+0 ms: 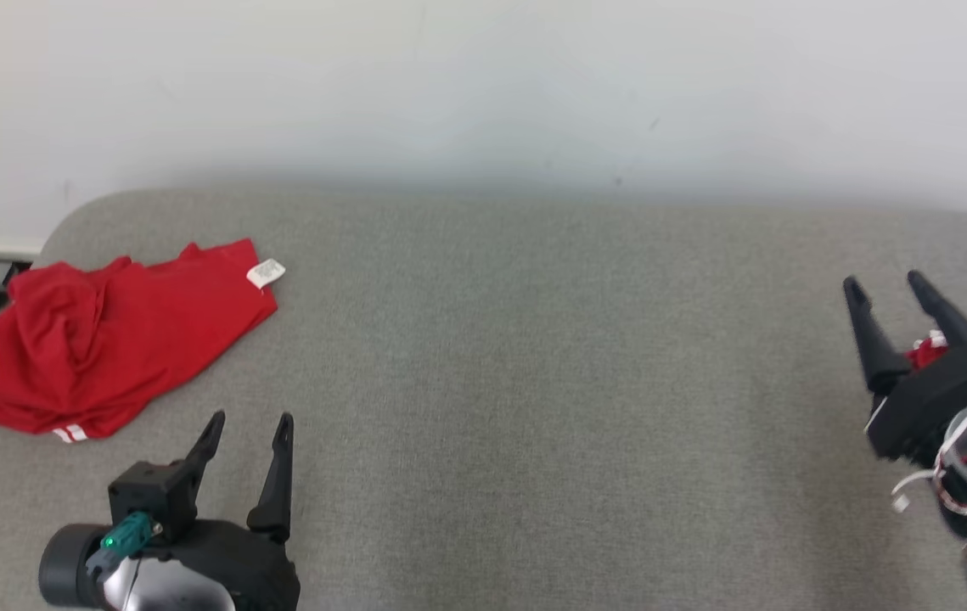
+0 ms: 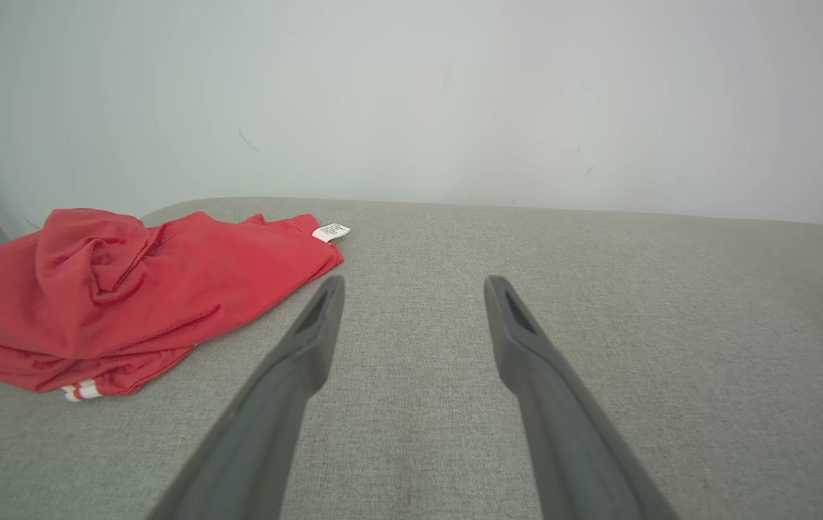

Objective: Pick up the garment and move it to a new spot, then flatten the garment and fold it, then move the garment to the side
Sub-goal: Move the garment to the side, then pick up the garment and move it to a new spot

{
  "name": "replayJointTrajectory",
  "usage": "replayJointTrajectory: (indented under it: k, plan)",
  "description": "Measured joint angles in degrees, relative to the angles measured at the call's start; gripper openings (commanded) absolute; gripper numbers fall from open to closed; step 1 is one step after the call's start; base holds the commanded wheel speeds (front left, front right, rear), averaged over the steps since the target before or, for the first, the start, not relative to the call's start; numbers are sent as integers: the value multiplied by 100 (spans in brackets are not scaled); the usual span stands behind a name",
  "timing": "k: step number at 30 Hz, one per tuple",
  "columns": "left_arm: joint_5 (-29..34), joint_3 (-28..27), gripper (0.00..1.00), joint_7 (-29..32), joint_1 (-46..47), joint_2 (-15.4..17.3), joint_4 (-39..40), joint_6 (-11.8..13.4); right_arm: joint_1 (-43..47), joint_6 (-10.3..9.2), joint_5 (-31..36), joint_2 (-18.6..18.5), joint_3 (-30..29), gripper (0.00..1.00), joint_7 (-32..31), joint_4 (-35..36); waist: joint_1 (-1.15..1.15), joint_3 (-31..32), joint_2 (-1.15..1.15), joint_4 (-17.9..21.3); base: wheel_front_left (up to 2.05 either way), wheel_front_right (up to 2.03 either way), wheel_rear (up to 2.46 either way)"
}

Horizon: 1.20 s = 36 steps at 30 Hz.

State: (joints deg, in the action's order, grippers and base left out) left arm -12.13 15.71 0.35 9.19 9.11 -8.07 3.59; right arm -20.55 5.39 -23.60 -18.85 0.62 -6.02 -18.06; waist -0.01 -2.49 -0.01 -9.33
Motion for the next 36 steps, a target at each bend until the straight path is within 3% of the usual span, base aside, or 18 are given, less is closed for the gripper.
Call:
replayJointTrajectory:
  k: [9,19,26,36]
  plan:
    - [-1,-148,100,-124,-465,136,18,77,873,18,-98,615,405,100,370,568,-1,602,0,282,0,0,0]
    - [-1,-231,100,-191,-855,193,280,145,1692,-389,-136,970,156,100,712,1018,0,882,0,674,0,0,0]
    - [-20,-268,100,-189,-914,181,319,152,1845,-400,-180,1000,100,100,789,1087,0,881,0,877,0,0,0]
    - [-233,-593,100,-125,-923,18,189,247,1874,-410,-236,998,163,100,769,1015,1,819,1,830,0,0,0]
